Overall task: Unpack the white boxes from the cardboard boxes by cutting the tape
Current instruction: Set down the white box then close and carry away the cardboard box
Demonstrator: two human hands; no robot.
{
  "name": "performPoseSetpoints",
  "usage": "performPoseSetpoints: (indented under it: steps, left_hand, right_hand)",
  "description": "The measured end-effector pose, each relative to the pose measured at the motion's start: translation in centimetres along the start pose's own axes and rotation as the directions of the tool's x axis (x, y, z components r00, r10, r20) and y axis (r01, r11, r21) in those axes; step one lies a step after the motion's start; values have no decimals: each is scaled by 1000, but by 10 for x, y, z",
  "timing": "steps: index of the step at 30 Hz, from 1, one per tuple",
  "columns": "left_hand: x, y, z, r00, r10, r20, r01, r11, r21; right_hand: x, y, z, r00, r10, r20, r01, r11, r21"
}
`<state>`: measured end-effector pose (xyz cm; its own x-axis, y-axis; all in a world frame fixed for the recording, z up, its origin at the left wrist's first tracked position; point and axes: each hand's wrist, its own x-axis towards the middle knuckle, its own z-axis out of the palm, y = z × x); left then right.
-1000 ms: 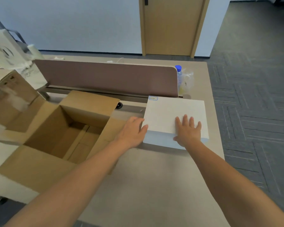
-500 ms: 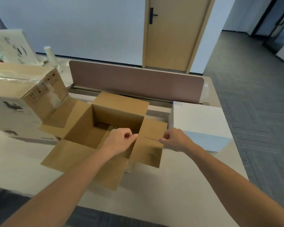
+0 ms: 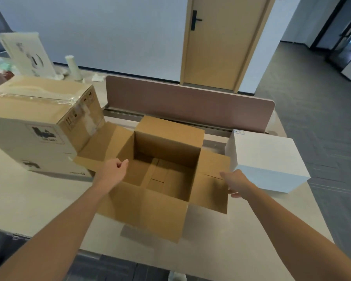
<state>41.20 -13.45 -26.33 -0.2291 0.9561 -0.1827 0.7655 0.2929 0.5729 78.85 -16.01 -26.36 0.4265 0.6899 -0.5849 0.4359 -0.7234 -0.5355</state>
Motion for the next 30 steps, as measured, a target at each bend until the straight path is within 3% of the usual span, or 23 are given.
performPoseSetpoints:
  steps: [5,9,13,16,19,25,30]
  left_hand:
    - [11,-11,-13,993,-88,-81,94,992,80]
    - [27,-26,-23,981,-166,-95,175,981,89]
    - [37,-45,-29,951,-300,-78,300,954,-17]
    - [42,-55,-38,922,-382,-68,380,924,-43]
    - [59,-80,-49,885,-465,-26,438,850,-292]
    - [80,-101,-68,936,-318,151,333,664,-670]
    - [70,-85,-70,973,-148,177,230,556,-799]
  right_hand:
    - [20,-23,-3,960,-251,-128,256,966,28]
    - [12,-63,8,905,-410,-116,418,907,56]
    - [-3,-100,48,896,-439,-66,443,893,78]
    - [-10,-107,82,899,-435,-45,435,901,-5]
    - [-21,-99,109,899,-436,28,437,895,-95]
    - [-38,-82,145,874,-479,82,457,753,-473]
    - [-43,-75,152,872,-469,140,423,577,-699]
